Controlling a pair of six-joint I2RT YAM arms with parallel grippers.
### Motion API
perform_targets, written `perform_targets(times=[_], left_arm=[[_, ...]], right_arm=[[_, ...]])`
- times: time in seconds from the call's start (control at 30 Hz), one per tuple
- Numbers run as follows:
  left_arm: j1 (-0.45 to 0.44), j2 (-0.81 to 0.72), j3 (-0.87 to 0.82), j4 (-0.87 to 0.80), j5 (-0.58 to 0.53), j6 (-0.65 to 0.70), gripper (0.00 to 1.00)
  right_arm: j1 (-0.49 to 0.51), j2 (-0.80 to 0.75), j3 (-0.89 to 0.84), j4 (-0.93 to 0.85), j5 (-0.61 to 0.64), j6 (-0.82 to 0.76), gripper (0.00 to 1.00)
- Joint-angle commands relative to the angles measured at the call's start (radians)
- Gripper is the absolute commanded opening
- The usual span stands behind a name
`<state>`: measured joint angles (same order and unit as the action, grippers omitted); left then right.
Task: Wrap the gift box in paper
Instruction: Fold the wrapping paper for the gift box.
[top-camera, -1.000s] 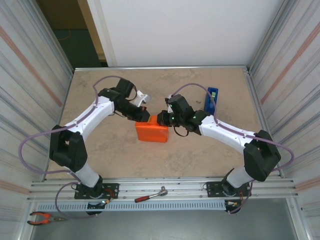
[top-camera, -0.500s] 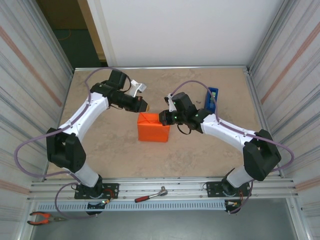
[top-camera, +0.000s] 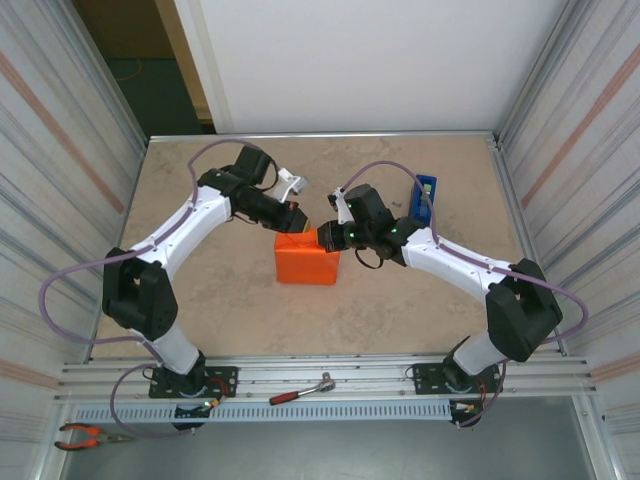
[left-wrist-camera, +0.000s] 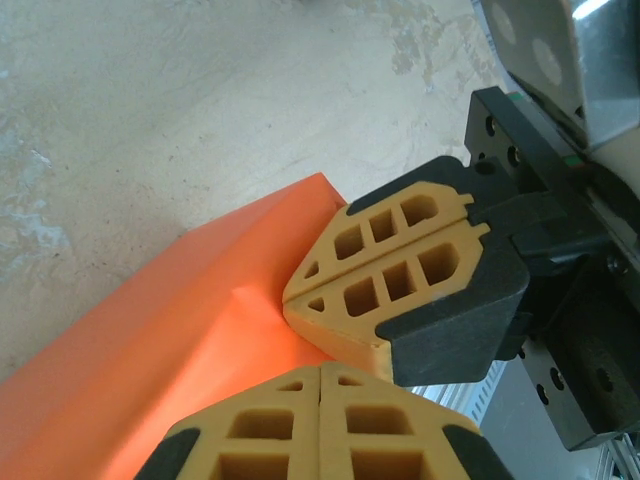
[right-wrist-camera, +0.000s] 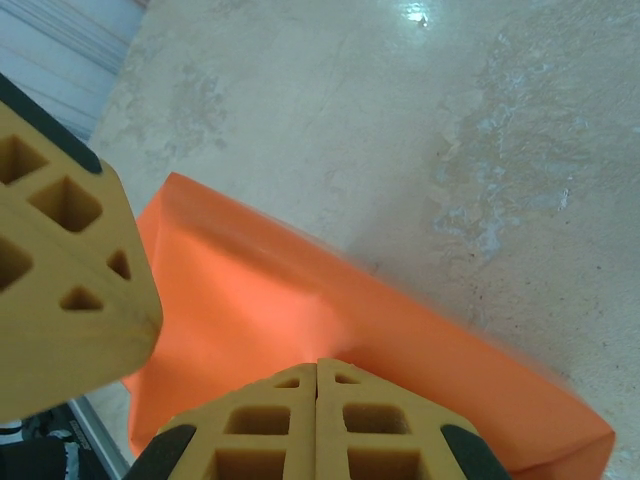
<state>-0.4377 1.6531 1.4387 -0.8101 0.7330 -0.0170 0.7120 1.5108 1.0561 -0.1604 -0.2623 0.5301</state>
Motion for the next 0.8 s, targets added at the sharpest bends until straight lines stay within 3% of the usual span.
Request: perform_targets(times=[0.0, 0.5, 0.77], left_arm=[[-0.006, -0.045, -0.051, -0.025, 0.013, 0.036, 0.04], [-0.050, -0.090, -0.155, -0.028, -0.110, 0.063, 0.00], [-0.051, -0.095, -0.168, -0.018, -0.118, 0.067, 0.00]], right_arm=[[0.001, 0.018, -0.016, -0.145, 0.005, 0.004, 0.00], [-0.022, -0.024, 0.103, -0.122, -0.085, 0.130, 0.00], [0.028, -0.021, 0.151, -0.148, -0.062, 0.145, 0.00]])
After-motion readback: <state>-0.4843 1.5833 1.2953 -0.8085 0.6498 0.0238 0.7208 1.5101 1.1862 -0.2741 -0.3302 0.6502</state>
